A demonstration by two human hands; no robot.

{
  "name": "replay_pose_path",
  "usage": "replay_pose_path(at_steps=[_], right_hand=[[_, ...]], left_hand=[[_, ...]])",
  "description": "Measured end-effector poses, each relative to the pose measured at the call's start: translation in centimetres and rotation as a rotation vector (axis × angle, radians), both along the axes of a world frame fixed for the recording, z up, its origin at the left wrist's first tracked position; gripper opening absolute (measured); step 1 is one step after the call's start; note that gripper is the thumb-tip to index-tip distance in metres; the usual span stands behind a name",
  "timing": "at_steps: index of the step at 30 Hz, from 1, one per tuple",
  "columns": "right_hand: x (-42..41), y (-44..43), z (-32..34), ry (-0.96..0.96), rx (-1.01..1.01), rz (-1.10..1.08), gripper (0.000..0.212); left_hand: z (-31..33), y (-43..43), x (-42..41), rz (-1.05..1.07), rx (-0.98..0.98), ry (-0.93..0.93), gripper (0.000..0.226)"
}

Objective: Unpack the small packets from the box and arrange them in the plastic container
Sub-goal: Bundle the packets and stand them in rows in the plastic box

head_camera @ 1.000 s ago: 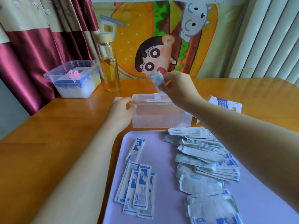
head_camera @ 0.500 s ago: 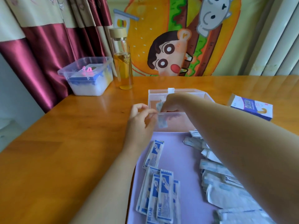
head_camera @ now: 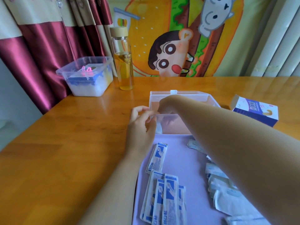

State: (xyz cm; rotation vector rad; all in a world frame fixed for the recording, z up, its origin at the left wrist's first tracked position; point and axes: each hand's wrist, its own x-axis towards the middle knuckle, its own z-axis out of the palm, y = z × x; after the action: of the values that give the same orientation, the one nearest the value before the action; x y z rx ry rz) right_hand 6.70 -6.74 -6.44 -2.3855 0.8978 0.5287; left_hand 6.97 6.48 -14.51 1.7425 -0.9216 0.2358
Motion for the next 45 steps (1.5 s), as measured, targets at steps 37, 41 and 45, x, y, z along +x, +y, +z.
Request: replay_pose_path(at_steps=[37, 41, 45], right_hand=[[-19.8, -0.9, -4.3, -0.247, -0.488, 0.347, 0.050], [-20.9, 0.0, -4.1, -0.286, -0.449, 0.358, 0.046], [-21.7, 1.7, -2.9, -0.431, -0.485, 0.405, 0.045]], left_hand=[[2.5, 4.3, -5.8, 0.156, 0.463, -0.076, 0.024], [2.0, 3.9, -7.6, 0.054, 0.905, -0.022, 0.032], [2.6, 2.5, -7.6, 0.106, 1.060, -0.039, 0.043]])
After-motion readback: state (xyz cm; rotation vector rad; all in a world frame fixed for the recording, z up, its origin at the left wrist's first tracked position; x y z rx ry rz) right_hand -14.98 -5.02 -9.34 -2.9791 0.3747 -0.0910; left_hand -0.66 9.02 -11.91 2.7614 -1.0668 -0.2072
